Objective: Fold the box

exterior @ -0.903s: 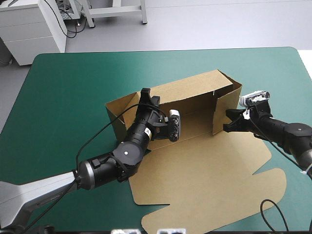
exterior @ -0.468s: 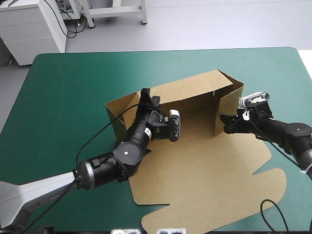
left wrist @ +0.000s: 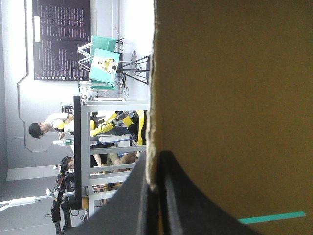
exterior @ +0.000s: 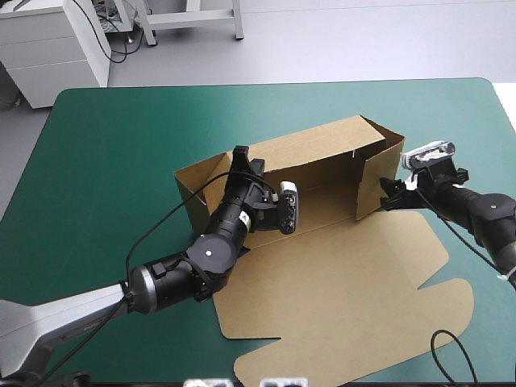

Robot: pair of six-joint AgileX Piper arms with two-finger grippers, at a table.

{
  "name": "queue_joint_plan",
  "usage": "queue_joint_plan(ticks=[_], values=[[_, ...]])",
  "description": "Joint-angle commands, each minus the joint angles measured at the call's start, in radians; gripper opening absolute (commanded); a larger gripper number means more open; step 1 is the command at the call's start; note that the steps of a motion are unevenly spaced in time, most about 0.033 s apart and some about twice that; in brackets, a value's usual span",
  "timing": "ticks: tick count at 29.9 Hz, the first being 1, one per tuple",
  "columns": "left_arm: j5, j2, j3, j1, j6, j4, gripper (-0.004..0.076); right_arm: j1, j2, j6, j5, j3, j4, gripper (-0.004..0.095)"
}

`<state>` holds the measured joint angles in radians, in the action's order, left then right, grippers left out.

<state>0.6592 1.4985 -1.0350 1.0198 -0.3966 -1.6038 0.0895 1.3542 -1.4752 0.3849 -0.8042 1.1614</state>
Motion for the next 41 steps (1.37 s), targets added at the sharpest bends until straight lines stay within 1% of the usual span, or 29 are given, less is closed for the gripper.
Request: queue_joint_plan(ticks=[1,4,6,11,16,20,23,29,32,37,41], values=[[0.015,-0.038,-0.036,0.004,-0.005,-0.051,0.0015,0.003,-0.011,0.045,0.007,-0.073,-0.007,0.0667],[0.015,-0.038,-0.036,0.004,-0.005,-0.049,0.0015,0.003,0.034,0.066,0.098,-0.118,-0.057,0.0667],[0.015,-0.038,-0.036,0.004,-0.005,-0.047,0.0015,0.003,0.077,0.071,0.152,-0.152,-0.064,0.0667],[0.015,-0.038,-0.036,0.004,-0.005,-0.047,0.0015,0.003,0.149,0.044,0.202,-0.213,-0.064,0.0667],[0.015,-0.038,-0.036,0.004,-0.005,-0.047,0.0015,0.003,0.167,-0.044,0.261,-0.245,-0.045,0.0667],[0.015,-0.038,-0.036,0.004,-0.005,-0.047,0.0015,0.003,0.172,-0.075,0.267,-0.248,-0.006,0.0667],[0.015,-0.038,-0.036,0.004,-0.005,-0.047,0.0015,0.003,0.184,-0.106,0.296,-0.248,0.022,0.0667],[0.015,-0.038,-0.036,0.004,-0.002,-0.047,0.0015,0.003,0.241,-0.233,0.347,-0.249,0.195,0.0667],[0.013,-0.038,-0.036,0.004,-0.002,-0.047,0.0015,0.003,0.263,-0.273,0.349,-0.249,0.247,0.0667],[-0.005,-0.038,-0.036,0.004,-0.002,-0.047,0.0015,0.003,0.284,-0.335,0.374,-0.249,0.289,0.0667],[-0.026,-0.038,-0.036,0.004,-0.002,-0.049,0.0015,0.003,0.305,-0.387,0.439,-0.250,0.315,0.0667]])
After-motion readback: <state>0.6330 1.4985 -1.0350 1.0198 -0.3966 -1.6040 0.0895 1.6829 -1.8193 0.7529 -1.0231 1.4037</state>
